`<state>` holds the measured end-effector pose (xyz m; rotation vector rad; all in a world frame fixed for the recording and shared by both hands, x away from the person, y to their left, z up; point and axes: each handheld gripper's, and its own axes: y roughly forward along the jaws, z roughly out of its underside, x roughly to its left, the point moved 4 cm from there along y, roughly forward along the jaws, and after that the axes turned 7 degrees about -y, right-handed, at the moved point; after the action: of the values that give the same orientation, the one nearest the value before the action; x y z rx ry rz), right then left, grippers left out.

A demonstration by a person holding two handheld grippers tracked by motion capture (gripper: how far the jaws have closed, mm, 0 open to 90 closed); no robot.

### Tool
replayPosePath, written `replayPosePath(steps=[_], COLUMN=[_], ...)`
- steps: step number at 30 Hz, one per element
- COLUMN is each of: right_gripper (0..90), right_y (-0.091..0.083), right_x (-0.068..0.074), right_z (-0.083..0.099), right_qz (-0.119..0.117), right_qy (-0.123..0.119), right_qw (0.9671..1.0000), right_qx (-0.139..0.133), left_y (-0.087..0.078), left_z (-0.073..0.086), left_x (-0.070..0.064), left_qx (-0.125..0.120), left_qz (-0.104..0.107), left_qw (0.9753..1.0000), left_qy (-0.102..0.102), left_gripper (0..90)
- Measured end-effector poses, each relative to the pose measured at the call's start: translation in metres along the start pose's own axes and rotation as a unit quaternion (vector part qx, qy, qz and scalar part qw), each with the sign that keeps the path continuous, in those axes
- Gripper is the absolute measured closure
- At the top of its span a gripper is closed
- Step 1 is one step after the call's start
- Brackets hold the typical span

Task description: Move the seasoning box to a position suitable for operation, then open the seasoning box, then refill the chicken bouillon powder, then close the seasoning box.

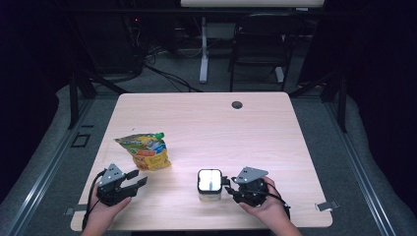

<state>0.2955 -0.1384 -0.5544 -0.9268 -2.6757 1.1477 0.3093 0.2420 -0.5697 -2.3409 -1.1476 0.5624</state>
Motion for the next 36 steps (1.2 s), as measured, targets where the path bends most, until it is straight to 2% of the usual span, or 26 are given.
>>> replayPosePath(steps=[3, 6, 8, 10, 13, 16, 18, 22, 24, 27, 31, 36], right_gripper=[58.9, 59.0, 59.0, 64.5, 69.1, 70.9, 73.4, 78.1, 79.9, 83.3, 86.1, 89.7], right_y=[-0.010, -0.014, -0.015, -0.017, -0.016, -0.017, -0.017, -0.016, -0.016, -0.018, -0.017, -0.017], right_x=[0.004, 0.001, -0.002, -0.005, -0.006, -0.005, -0.004, -0.006, -0.008, -0.009, -0.008, -0.003], right_z=[-0.002, -0.005, -0.009, -0.015, -0.022, -0.020, -0.015, -0.009, -0.010, -0.013, -0.015, -0.021], right_qz=[-0.003, 0.016, 0.027, 0.042, 0.041, 0.055, 0.052, 0.058, 0.056, 0.064, 0.062, 0.060], right_qy=[0.015, 0.026, 0.048, 0.064, 0.082, 0.081, 0.091, 0.095, 0.109, 0.107, 0.098, 0.097], right_qw=[0.9998, 0.9993, 0.9983, 0.9967, 0.9951, 0.9941, 0.9932, 0.9922, 0.9901, 0.9891, 0.9906, 0.9903], right_qx=[-0.016, -0.021, -0.022, -0.027, -0.039, -0.045, -0.051, -0.055, -0.068, -0.078, -0.073, -0.079], left_y=[-0.001, -0.003, -0.003, -0.003, -0.001, -0.001, -0.001, -0.002, -0.003, -0.003, -0.004, -0.002], left_z=[0.001, 0.000, -0.001, -0.001, 0.001, 0.002, 0.003, 0.002, 0.002, 0.003, 0.003, 0.001], left_x=[-0.003, -0.004, -0.006, -0.007, -0.008, -0.008, -0.008, -0.008, -0.008, -0.009, -0.010, -0.010], left_qx=[0.003, -0.003, -0.006, -0.005, -0.002, 0.002, 0.004, 0.000, -0.002, -0.002, -0.003, -0.009], left_qz=[0.003, 0.005, 0.008, 0.008, 0.007, 0.009, 0.008, 0.007, 0.007, 0.005, 0.007, 0.011], left_qw=[1.0000, 1.0000, 0.9999, 0.9999, 0.9999, 0.9999, 0.9999, 0.9999, 1.0000, 1.0000, 1.0000, 0.9999], left_qy=[0.004, 0.003, -0.001, 0.006, 0.009, 0.012, 0.011, 0.008, 0.005, 0.003, 0.004, 0.001], left_gripper=[53.7, 53.5, 53.2, 53.2, 53.2, 53.0, 53.0, 52.8, 52.8, 52.8, 52.7, 52.4])
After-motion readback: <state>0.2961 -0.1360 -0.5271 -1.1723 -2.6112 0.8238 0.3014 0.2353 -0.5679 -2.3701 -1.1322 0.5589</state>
